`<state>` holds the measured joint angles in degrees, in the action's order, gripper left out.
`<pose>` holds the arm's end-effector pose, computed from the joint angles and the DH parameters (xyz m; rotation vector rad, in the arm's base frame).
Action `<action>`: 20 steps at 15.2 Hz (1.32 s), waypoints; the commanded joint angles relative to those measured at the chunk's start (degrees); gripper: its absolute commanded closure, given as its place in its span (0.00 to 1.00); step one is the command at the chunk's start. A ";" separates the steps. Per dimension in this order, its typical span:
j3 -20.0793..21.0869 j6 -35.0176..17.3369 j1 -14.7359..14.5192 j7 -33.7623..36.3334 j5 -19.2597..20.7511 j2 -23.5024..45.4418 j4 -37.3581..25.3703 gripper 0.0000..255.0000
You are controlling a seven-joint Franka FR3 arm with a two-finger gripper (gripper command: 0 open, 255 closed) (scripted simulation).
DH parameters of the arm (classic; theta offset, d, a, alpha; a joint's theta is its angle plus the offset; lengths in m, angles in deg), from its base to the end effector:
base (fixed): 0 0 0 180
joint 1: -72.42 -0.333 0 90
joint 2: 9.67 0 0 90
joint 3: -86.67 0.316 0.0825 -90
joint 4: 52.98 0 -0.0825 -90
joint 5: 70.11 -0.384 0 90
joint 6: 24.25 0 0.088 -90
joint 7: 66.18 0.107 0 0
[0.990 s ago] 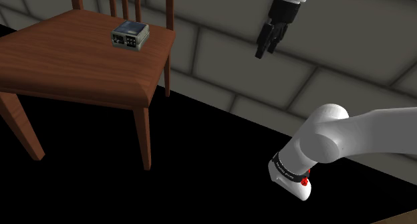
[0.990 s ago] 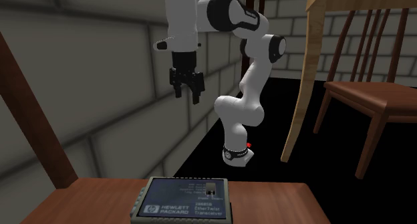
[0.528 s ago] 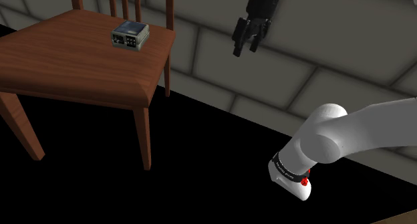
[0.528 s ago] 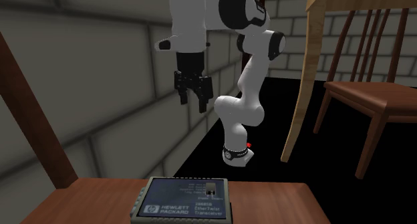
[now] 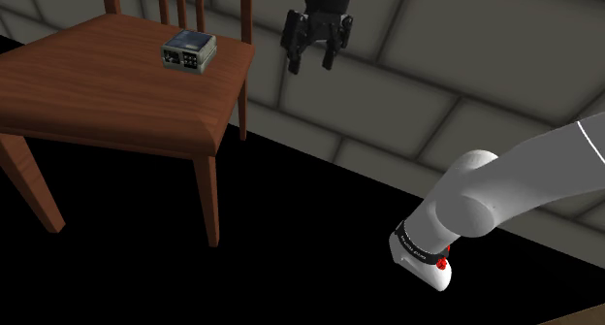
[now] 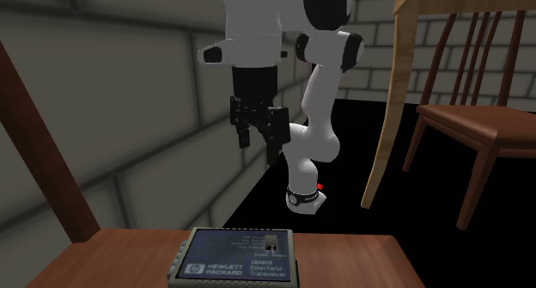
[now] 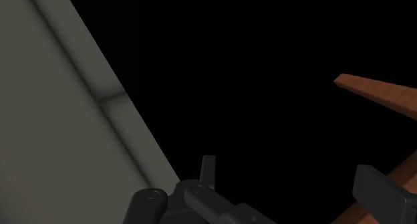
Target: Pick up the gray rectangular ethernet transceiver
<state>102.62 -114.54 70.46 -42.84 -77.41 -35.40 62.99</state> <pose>0.3836 0.1629 0.6184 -3.1330 0.1938 0.0251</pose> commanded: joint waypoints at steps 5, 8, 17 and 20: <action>6.31 -0.35 -0.20 10.95 1.28 11.61 -11.75 0.00; 9.19 0.13 -0.78 16.60 3.45 18.48 -18.94 0.00; 15.20 7.57 -8.16 32.71 15.75 43.72 -49.13 0.00; 15.84 4.56 -6.76 32.59 15.24 42.48 -44.89 0.00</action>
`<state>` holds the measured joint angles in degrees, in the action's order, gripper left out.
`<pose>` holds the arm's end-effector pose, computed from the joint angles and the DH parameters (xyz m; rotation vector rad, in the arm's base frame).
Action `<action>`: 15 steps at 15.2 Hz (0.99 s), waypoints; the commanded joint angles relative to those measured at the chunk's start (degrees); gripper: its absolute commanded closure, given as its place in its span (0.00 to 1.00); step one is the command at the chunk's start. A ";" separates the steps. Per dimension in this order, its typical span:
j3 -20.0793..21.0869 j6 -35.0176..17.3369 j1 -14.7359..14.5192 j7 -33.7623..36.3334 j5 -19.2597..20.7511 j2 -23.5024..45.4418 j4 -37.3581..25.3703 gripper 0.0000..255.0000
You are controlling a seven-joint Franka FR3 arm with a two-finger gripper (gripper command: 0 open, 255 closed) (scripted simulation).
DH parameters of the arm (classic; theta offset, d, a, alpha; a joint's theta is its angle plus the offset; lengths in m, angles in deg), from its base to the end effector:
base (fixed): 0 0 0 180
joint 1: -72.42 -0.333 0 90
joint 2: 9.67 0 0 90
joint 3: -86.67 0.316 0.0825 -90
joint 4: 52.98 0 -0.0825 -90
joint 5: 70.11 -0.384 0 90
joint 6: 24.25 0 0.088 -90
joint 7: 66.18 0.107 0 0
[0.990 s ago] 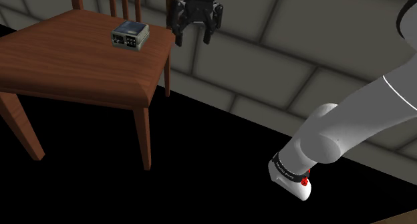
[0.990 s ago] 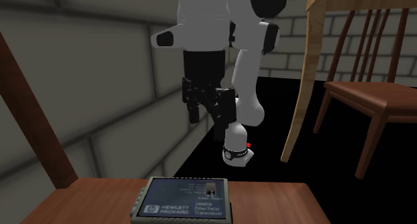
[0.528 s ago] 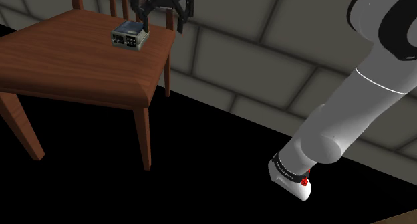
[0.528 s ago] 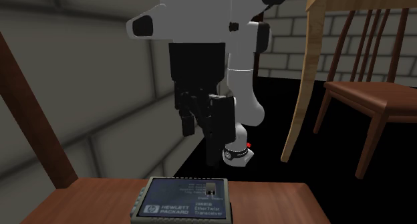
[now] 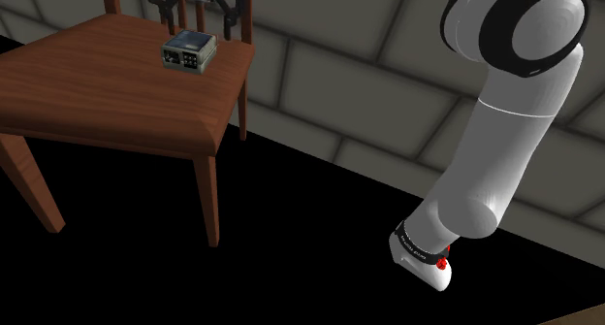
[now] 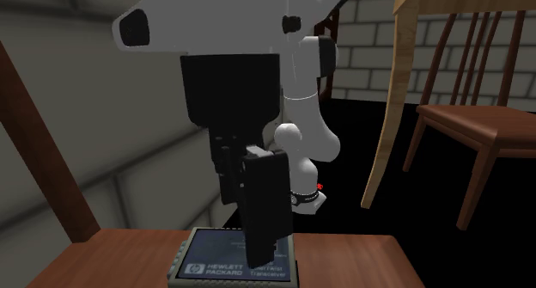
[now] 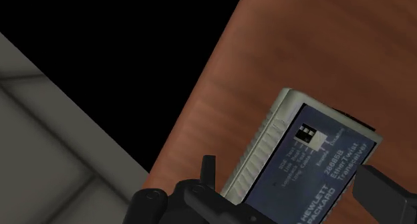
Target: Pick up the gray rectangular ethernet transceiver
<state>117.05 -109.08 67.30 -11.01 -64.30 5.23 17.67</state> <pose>0.5343 0.3063 0.6389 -3.0528 0.5709 0.0091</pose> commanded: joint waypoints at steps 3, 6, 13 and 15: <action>2.16 -3.73 -2.27 0.69 1.79 0.89 4.23 0.00; 1.86 -5.17 -2.16 0.55 1.46 0.40 6.07 0.00; 2.38 -3.24 -2.96 1.89 1.44 0.00 4.38 1.00; 2.55 -1.51 -4.65 3.15 3.16 3.21 -0.20 1.00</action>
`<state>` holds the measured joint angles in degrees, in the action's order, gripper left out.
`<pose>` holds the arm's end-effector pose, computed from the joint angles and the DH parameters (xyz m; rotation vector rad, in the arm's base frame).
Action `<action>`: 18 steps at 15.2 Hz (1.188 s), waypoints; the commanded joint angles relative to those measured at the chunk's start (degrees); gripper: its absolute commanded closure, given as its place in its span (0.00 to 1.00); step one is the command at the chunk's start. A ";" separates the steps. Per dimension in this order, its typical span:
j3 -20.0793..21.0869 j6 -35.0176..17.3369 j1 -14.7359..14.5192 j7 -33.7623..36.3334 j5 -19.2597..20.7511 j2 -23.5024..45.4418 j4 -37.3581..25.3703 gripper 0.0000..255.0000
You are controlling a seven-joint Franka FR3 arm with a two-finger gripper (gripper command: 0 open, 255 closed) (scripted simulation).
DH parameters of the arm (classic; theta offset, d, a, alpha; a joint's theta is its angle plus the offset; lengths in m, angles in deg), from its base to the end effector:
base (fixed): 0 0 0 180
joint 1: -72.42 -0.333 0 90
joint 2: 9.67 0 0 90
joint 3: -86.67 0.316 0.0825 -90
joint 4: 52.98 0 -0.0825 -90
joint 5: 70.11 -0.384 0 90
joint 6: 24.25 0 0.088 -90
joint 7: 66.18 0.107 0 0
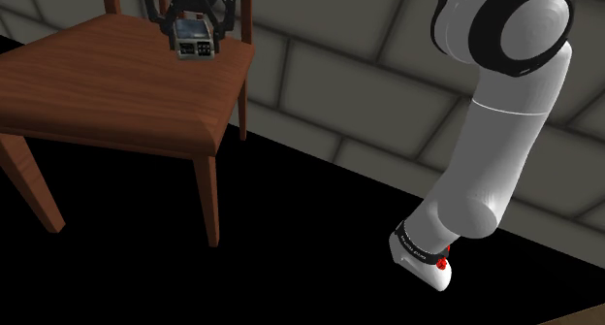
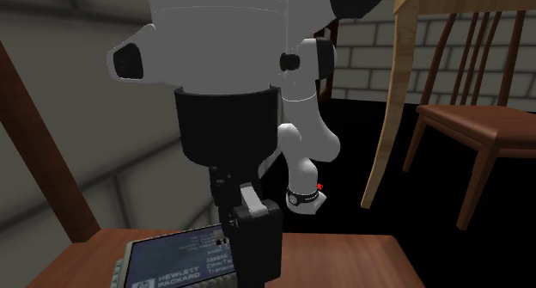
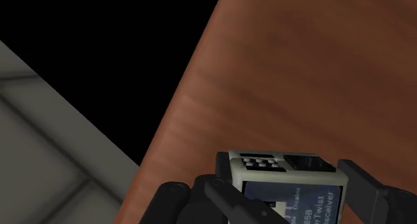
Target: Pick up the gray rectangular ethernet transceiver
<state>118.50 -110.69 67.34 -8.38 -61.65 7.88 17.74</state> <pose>0.5461 0.3156 0.6164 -3.0638 0.6158 0.0023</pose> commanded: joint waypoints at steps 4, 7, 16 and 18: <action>2.83 -0.71 -1.04 -1.46 0.07 -0.98 2.38 1.00; 4.17 2.28 -0.98 -0.97 1.23 0.43 -1.63 1.00; 13.96 13.70 -0.53 1.95 9.95 8.46 -18.04 1.00; 16.31 14.15 0.48 2.49 11.33 9.19 -18.46 1.00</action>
